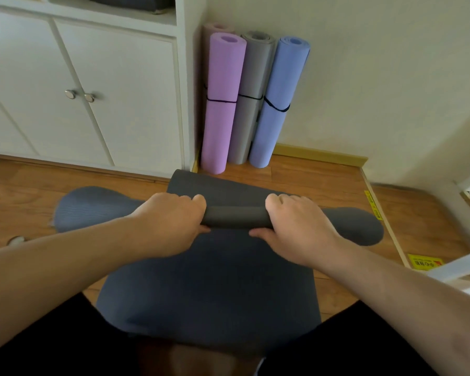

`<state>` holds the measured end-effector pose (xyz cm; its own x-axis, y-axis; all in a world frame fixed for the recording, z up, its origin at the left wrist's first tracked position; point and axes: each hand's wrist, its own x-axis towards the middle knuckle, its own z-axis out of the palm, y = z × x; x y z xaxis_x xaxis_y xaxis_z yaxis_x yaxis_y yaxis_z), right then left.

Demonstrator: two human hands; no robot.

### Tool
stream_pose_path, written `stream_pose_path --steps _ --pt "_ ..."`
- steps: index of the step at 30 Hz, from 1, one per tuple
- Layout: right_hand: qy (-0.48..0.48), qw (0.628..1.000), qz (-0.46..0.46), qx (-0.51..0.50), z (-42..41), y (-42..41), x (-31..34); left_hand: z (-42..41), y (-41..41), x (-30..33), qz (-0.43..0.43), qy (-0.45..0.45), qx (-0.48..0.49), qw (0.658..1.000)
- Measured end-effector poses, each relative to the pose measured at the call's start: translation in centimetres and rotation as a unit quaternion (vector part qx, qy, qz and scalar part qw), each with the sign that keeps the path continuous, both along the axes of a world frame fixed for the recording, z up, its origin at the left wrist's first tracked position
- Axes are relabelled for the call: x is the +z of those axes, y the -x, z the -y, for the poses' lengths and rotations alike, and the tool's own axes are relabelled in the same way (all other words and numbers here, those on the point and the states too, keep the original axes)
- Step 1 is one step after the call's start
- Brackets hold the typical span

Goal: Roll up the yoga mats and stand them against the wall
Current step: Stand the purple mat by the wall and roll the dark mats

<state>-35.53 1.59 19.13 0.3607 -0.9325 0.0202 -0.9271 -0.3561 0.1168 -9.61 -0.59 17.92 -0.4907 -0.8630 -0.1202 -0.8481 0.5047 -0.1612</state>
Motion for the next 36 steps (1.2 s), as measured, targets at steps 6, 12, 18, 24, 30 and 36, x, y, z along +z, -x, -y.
stream_pose_path --steps 6,12,18,24,30,36 --pt "-0.045 0.998 -0.035 -0.028 -0.7 -1.0 0.0 -1.7 0.1 0.5 0.028 -0.01 -0.004 1.0" --pt "-0.239 0.969 0.057 0.035 -1.4 -0.3 1.6 -1.4 -1.4 0.8 -0.064 -0.272 0.043 0.959" --pt "-0.23 0.96 0.146 0.073 -1.0 0.3 1.2 -0.8 -2.2 1.3 -0.102 -0.296 0.025 0.949" --pt "-0.256 0.933 0.245 0.057 -0.4 1.6 1.3 -1.3 -2.6 2.2 -0.186 -0.264 0.008 0.946" --pt "-0.212 0.96 0.181 0.021 -0.1 1.0 1.0 -1.9 -1.1 2.1 -0.127 -0.141 0.028 0.981" --pt "-0.159 0.978 0.131 -0.025 -0.2 -0.6 0.9 -2.5 0.2 1.3 -0.107 -0.071 0.089 0.988"
